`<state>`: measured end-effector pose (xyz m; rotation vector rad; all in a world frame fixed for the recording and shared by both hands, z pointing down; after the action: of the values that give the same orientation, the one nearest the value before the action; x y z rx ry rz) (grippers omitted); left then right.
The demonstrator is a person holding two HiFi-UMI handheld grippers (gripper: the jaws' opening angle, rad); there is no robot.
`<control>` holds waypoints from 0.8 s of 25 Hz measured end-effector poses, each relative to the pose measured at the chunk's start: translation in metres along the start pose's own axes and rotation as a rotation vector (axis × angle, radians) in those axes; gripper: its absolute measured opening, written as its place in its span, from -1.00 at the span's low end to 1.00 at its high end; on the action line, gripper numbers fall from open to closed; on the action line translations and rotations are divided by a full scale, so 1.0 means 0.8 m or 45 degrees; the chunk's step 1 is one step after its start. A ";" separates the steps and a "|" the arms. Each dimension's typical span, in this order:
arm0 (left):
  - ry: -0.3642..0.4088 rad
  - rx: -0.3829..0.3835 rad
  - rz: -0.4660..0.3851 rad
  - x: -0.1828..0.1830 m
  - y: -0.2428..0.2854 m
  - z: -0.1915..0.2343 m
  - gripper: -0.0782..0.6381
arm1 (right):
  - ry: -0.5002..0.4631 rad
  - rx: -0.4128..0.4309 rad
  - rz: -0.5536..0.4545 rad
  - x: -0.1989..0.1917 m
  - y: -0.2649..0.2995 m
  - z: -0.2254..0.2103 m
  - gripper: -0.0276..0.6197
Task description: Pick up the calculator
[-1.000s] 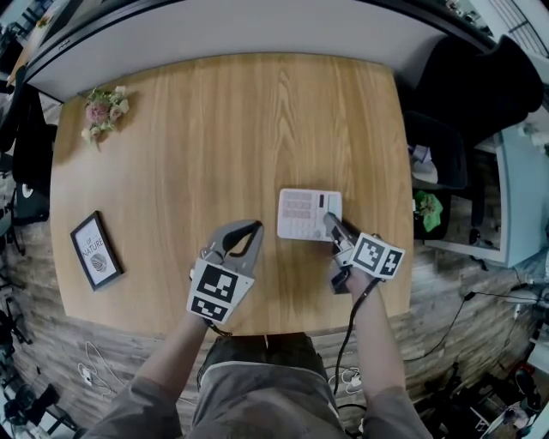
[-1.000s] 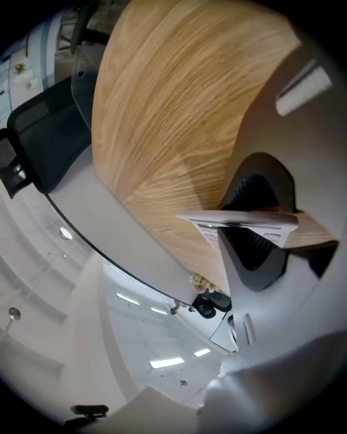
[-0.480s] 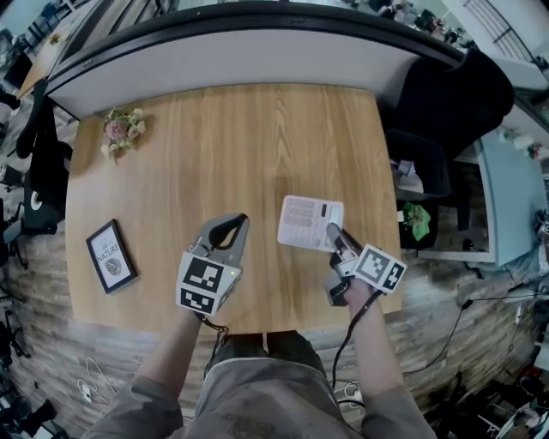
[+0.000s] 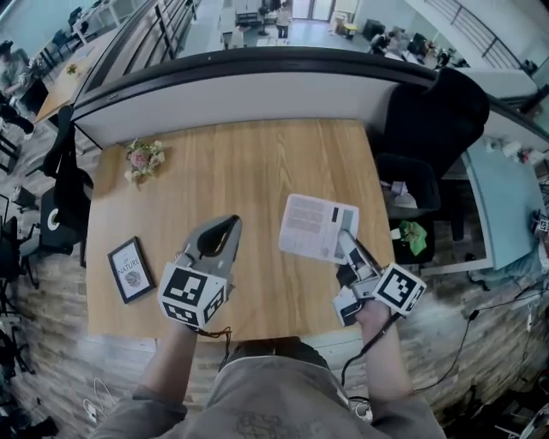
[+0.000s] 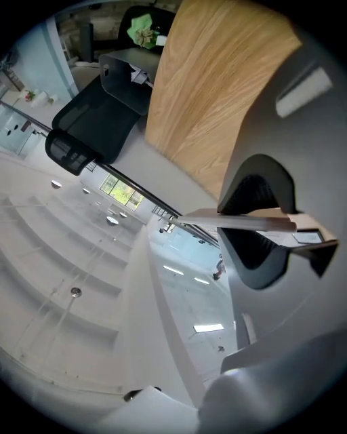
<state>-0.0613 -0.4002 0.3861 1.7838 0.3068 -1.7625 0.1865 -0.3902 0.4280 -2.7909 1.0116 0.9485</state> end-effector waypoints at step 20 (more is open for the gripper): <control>0.151 0.011 -0.135 0.039 -0.088 -0.044 -0.78 | 0.223 0.144 0.045 -0.052 -0.092 0.071 -0.72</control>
<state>-0.0689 -0.3322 0.3360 1.9139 0.4503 -1.7349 0.1745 -0.2956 0.3922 -2.8084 1.1008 0.6361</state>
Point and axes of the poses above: the fingertips, and each gripper's own axes: y forward along the fingers, z to its left, x out of its top, the point moved 3 cm from there along -y, backward along the fingers, and after that the axes turned 2 degrees about -y, right-handed, at the moved point
